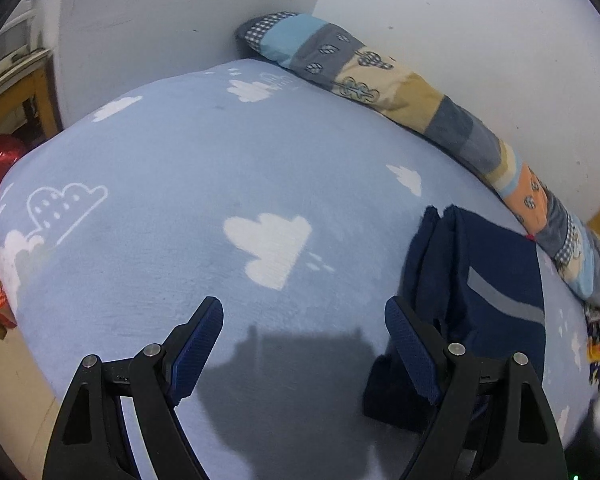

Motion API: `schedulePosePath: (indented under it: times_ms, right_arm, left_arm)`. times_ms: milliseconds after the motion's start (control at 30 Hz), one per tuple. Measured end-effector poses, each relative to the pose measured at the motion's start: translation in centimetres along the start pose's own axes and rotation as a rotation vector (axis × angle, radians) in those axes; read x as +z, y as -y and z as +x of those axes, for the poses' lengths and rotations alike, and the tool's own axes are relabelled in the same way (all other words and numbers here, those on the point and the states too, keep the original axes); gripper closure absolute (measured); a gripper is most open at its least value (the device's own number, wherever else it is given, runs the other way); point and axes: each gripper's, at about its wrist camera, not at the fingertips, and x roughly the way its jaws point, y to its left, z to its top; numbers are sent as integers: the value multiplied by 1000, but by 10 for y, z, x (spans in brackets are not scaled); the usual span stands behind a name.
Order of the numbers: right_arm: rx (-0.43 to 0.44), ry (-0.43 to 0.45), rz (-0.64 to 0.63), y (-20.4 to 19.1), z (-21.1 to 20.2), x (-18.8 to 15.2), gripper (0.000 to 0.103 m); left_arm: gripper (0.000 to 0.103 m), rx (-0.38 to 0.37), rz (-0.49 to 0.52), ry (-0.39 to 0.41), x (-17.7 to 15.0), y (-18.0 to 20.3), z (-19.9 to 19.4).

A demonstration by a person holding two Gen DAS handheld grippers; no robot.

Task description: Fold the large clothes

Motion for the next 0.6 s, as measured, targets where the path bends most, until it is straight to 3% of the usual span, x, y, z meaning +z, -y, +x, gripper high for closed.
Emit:
schedulePosePath:
  times_ms: [33,100,167,200,267,367,467,600]
  right_arm:
    - [78,-29,-17,-5,-4,-8,37]
    - [269,-96,16,3,-11,-22,39]
    - [410,-111,113,28,-27,-32,63]
    - [433,-75,166,43,-38,-35,65]
    - [390,38,290,85,-67,-42,65]
    - [167,165,401,146,-100,-48,66]
    - [49,161,426,176,-109,-54,78]
    - [67,132,416,173,-94,-62,82]
  left_arm:
    - [20,-3,-13,2,0,-4,-1]
    - [20,-12,-35,4,0,-9,-2]
    - [20,-27,-44,4,-1,-10,-4]
    - [20,-32,-44,6,-2,-9,-4]
    - [20,-53,-22,17,-3,-2,-7]
    - [21,-98,85,31,-9,25,-11]
    - [21,-198,277,58,-24,70,-18]
    - [21,-306,448,0,-48,109,-10]
